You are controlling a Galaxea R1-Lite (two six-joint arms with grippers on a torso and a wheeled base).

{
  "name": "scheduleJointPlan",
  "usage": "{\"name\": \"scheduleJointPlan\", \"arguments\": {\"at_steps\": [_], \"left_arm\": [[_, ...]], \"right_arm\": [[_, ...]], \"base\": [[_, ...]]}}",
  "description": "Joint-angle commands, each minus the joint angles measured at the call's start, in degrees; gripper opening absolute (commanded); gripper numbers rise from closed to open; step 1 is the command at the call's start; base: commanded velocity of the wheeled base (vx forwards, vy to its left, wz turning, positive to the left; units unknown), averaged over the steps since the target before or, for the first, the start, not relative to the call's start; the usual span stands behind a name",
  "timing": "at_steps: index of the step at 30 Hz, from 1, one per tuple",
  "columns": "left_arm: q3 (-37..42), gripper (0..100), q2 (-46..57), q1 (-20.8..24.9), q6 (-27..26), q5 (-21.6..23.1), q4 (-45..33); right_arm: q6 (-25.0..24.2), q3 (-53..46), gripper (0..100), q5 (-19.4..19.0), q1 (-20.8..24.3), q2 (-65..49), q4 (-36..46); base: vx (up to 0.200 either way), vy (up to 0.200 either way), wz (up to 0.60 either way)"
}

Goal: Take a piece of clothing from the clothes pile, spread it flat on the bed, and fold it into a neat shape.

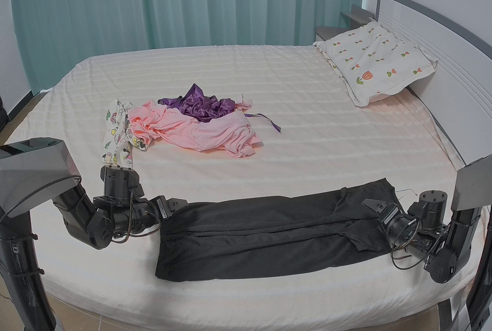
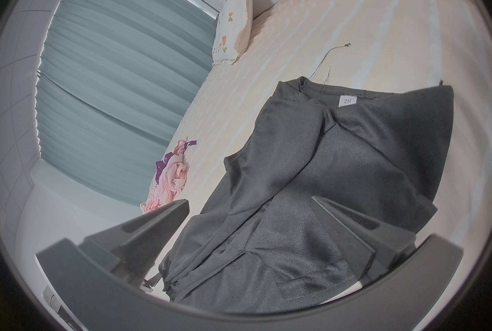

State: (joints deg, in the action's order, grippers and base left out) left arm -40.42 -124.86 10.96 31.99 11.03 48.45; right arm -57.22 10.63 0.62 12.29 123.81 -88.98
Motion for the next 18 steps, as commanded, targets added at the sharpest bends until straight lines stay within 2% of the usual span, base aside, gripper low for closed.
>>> {"name": "scheduleJointPlan", "arguments": {"at_steps": [1, 18], "left_arm": [[-0.3, 0, -1.7, -0.2, 0.0, 0.0, 0.1], [-2.5, 0, -2.5, -4.5, 0.4, -0.3, 0.0]], "right_arm": [[0.0, 0.0, 100, 0.1, 0.0, 0.5, -0.6], [0.0, 0.0, 100, 0.3, 0.0, 0.6, -0.6]], "base": [[0.0, 0.0, 0.0], [0.0, 0.0, 0.0]]}}
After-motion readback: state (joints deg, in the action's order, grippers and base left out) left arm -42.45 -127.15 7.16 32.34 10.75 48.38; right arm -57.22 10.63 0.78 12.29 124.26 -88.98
